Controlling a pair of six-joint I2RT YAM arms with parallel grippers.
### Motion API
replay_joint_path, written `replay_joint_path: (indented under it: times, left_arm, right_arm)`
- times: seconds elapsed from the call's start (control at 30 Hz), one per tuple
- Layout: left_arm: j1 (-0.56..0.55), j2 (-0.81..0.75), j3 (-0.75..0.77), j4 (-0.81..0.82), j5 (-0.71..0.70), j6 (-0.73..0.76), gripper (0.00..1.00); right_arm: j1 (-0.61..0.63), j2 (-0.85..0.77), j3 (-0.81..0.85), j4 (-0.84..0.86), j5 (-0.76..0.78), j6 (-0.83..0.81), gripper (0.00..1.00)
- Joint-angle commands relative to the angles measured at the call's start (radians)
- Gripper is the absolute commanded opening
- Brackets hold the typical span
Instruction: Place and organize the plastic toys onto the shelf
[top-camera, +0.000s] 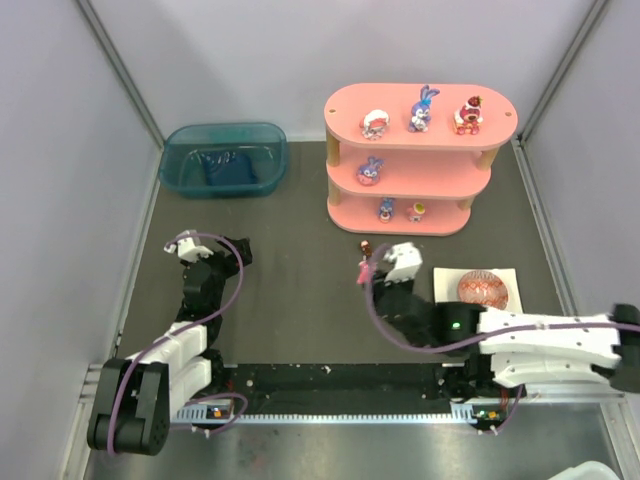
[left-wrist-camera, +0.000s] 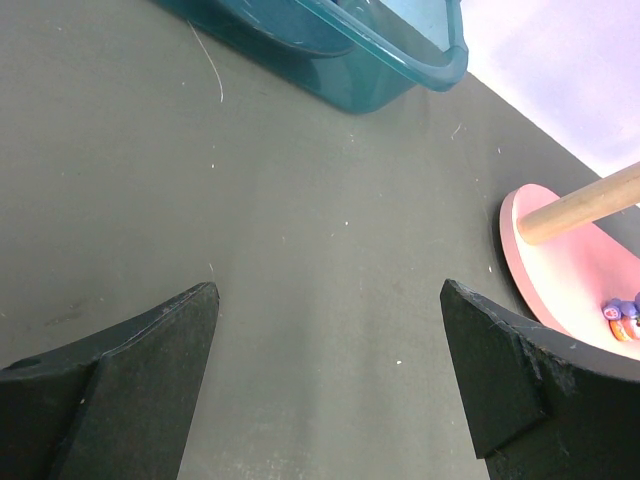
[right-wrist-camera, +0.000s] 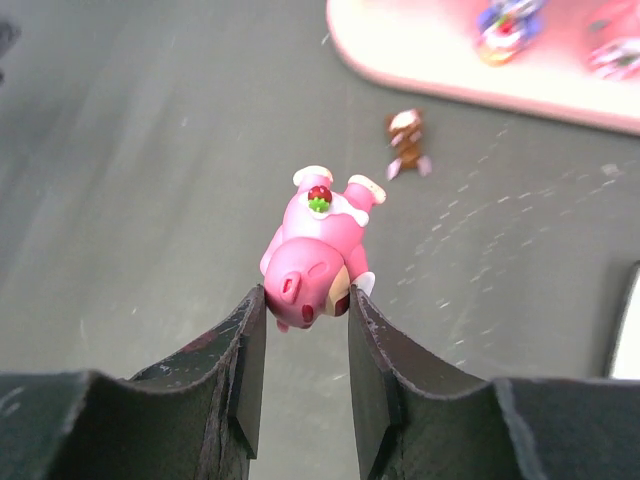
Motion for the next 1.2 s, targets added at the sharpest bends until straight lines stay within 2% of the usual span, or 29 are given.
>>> replay_joint_path:
  times: [0.0,0.17,0.3,0.43,0.73,1.17]
  left_arm:
    - [0.003,-0.008,0.009,0.048,-0.006,0.002,0.98]
    - [0.003,0.002,0.009,0.057,0.001,-0.005,0.98]
    - [0.003,0.004,0.009,0.059,0.001,-0.004,0.98]
    - [0.003,-0.001,0.007,0.055,0.000,-0.002,0.98]
    - [0.003,0.005,0.007,0.060,0.006,-0.005,0.98]
    - [0.003,0.016,0.007,0.068,0.007,-0.008,0.98]
  right_arm:
    - [-0.126,-0.292,-0.057,0.025,-0.022,-0.219,0.00]
    - [-0.274,-0.372,-0.008,0.019,-0.084,-0.399,0.00]
    - [-0.487,-0.313,0.053,0.031,-0.314,-0.436,0.00]
    - [-0.589,-0.236,0.102,0.090,-0.431,-0.479,0.00]
    - [-0.716,-0.084,0.260,0.173,-0.563,-0.526,0.00]
    - [-0.830,0.014,0.302,0.242,-0.605,-0.543,0.00]
